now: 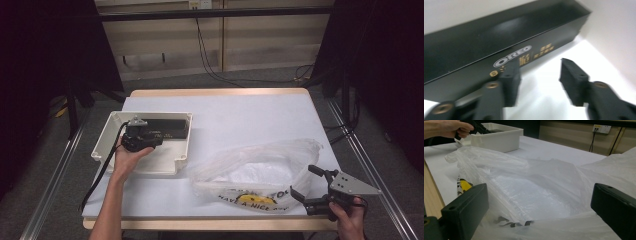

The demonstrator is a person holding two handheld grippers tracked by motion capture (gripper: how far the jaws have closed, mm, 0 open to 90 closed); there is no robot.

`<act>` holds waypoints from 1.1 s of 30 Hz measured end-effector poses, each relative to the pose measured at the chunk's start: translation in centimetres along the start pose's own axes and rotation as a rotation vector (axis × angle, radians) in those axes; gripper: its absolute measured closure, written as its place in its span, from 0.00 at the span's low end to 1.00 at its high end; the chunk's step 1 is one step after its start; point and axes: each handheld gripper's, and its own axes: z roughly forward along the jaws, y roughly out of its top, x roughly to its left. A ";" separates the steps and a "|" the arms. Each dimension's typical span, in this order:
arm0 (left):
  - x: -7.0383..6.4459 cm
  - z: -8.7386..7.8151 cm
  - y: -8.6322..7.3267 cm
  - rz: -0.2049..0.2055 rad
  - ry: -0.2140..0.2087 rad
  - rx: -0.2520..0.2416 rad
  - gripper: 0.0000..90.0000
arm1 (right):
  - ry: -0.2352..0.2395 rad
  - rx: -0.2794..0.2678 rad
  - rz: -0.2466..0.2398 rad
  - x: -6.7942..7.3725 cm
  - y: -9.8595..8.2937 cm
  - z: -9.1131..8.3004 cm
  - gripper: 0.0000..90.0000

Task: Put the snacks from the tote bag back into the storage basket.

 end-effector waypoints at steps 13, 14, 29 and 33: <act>-0.6 -4.7 0.0 0.065 -0.050 -0.041 0.05 | -0.005 -0.003 0.007 0.0 0.1 0.0 0.01; -0.6 -5.1 0.0 0.063 -0.063 -0.051 0.04 | -0.008 -0.004 0.010 0.0 0.1 0.0 0.01; 0.1 -12.3 -2.1 0.070 0.022 -0.146 0.03 | -0.025 -0.009 0.012 -0.3 0.1 -0.1 0.01; -0.4 -12.8 -3.7 0.066 0.035 -0.139 0.03 | -0.022 -0.014 0.015 -0.2 0.1 -0.3 0.01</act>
